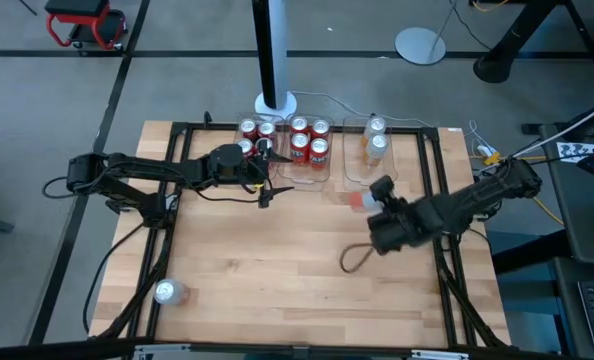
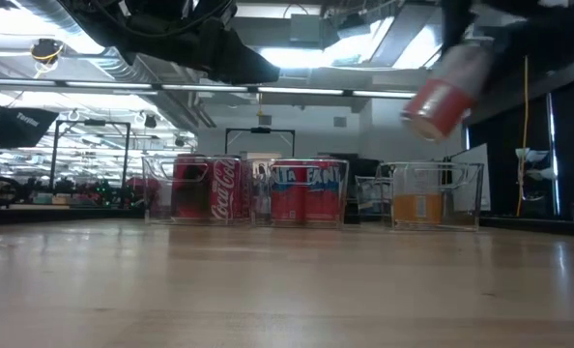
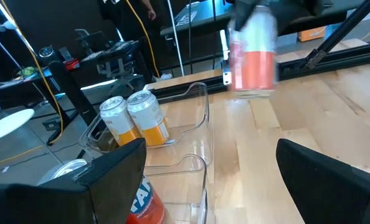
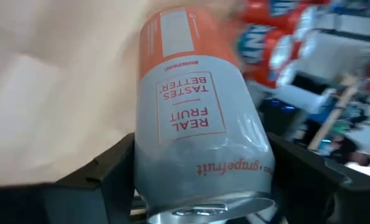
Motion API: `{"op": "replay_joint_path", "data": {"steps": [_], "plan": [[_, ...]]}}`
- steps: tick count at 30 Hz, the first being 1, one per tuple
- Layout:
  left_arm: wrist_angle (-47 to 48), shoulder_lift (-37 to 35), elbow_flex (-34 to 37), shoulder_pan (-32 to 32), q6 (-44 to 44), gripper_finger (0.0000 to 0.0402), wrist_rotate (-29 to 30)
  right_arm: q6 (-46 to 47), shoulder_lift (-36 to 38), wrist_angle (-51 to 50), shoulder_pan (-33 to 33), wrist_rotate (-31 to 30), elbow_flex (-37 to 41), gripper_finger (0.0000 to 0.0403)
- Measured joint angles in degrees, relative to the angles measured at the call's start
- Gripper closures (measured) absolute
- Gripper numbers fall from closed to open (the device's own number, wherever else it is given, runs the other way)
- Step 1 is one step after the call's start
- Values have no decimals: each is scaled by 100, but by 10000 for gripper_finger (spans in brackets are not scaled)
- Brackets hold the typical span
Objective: Sort soda cans
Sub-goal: Put the right white soda can into the right transparent bin
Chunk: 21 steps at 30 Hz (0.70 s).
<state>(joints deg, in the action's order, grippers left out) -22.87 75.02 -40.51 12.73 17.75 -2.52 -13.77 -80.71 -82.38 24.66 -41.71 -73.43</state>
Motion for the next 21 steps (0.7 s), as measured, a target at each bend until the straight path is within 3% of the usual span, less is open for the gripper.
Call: {"op": "replay_joint_path", "data": {"steps": [7, 21], "plan": [[2, 0, 0, 0, 20, 54, 0, -2325, 0, 1045, -1185, -865, -9, 109], [2, 0, 0, 0, 44, 54, 0, -6826, -514, 3183, -3448, -1081, -11, 111]]}}
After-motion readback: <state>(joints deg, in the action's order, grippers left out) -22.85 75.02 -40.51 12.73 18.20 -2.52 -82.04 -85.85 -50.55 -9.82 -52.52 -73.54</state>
